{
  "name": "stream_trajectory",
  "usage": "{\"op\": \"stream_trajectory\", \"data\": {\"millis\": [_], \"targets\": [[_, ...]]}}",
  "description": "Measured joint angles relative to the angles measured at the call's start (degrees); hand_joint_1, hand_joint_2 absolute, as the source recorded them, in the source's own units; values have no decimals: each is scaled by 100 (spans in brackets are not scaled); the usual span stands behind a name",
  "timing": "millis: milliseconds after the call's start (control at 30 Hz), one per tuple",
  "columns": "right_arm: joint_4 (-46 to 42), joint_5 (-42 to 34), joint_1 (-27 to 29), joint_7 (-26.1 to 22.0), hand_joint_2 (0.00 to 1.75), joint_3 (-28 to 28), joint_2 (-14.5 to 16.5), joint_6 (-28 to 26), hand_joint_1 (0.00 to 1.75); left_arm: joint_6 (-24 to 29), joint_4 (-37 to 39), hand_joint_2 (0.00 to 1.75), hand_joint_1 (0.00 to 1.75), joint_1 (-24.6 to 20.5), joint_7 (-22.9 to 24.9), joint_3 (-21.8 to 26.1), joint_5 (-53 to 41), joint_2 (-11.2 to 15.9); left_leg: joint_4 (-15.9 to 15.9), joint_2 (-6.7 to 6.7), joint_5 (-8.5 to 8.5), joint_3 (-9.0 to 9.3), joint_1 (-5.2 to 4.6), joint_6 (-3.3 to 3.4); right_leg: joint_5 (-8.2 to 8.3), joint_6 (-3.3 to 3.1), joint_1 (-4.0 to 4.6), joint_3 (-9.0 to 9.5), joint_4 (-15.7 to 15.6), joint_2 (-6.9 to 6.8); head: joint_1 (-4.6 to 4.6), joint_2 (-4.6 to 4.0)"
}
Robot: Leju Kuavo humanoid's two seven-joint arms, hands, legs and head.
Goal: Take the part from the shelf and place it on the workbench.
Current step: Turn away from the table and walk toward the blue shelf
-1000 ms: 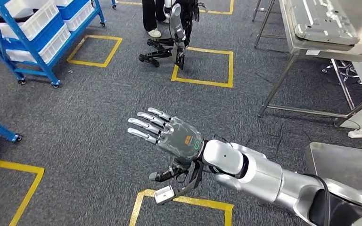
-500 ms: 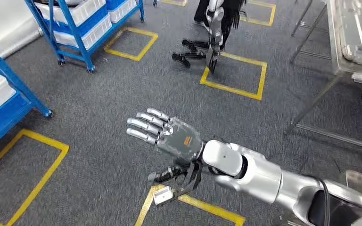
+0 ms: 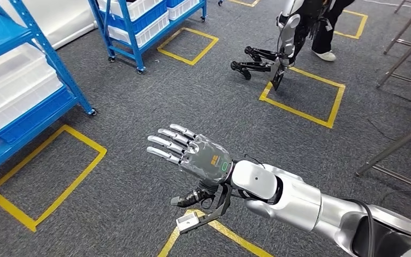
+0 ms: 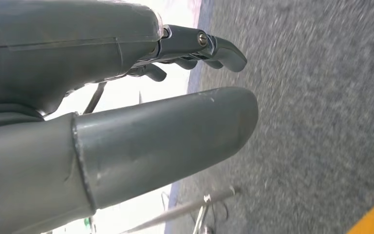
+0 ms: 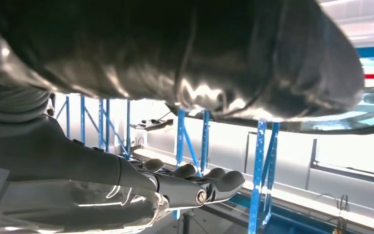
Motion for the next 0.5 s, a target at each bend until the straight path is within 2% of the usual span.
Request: {"op": "stream_trajectory", "data": {"millis": [67, 100, 133, 167, 200, 233, 267, 300, 333, 367, 433, 467, 500], "targets": [[1, -1, 18, 0, 0, 0, -3, 6, 0, -3, 9, 0, 0, -13, 3, 1, 0, 2, 635, 347, -347, -293, -5, -39, 3, -45, 7, 19, -24, -170, -4, 0], [1, -1, 35, 0, 0, 0, -5, 9, 0, -3, 9, 0, 0, -21, 4, 1, 0, 4, 1014, 437, -511, -473, 5, -58, -2, -56, 17, 18, -23, -261, -5, 0], [2, -1, 57, 1, 0, 1, -8, 11, 0, -4, 9, 0, 0, -26, 4, 2, 0, 6, 1283, 484, -593, -598, 14, -75, -9, -60, 25, 18, -20, -351, -5, 0], [2, -1, 72, 2, 0, 1, -8, 12, 0, -4, 9, 0, 0, -26, 4, 2, 0, 7, 1365, 513, -573, -628, 20, -89, -17, -61, 28, 20, -17, -437, -5, 0], [2, -1, 80, 4, 0, 2, -7, 13, 0, -4, 9, 0, 0, -22, 4, 2, -2, 9, 1208, 548, -449, -534, 23, -95, -28, -57, 28, 27, -11, -514, -6, 0], [1, -1, 84, 6, 0, 2, -7, 13, 0, -4, 9, 0, 0, -19, 4, 2, -7, 12, 861, 613, -264, -339, 23, -91, -42, -45, 28, 40, -5, -587, -6, 0], [1, -1, 84, 8, 0, 2, -7, 14, 0, -4, 9, 0, 0, -19, 4, 2, -11, 15, 446, 741, -117, -115, 10, -78, -61, -26, 35, 54, 4, -652, -6, 0], [1, -1, 83, 9, 0, 2, -8, 16, 0, -4, 9, 0, 0, -23, 4, 2, -16, 19, 103, 840, -11, 70, -10, -47, -83, 0, 51, 65, 16, -714, -3, 0], [1, 0, 82, 9, 0, 2, -8, 19, 0, -4, 9, 0, 0, -29, 4, 2, -19, 21, -110, 908, 34, 178, -30, -12, -102, 28, 67, 74, 25, -773, 0, 0], [1, 1, 82, 9, 0, 1, -9, 21, 0, -4, 9, 0, 0, -33, 5, 2, -20, 23, -191, 924, 27, 209, -49, 23, -115, 56, 85, 82, 29, -830, 4, 0], [-1, 2, 81, 9, 0, 1, -8, 23, 0, -5, 9, 0, 0, -25, 7, 2, -23, 24, -214, 794, 47, 206, -47, 97, -139, 118, 84, 108, 23, -903, 5, 0], [-3, 2, 82, 9, 0, 1, -7, 22, 0, -6, 9, 0, 0, -22, 9, 2, -25, 24, -239, 734, 62, 217, -37, 132, -184, 152, 71, 108, 62, -829, 5, 0], [-4, 1, 86, 9, 0, 0, -10, 20, 0, -7, 9, 0, 0, -24, 11, 2, -28, 24, -264, 680, 81, 229, -26, 166, -281, 181, 56, 61, 195, -689, 5, 0]]}}
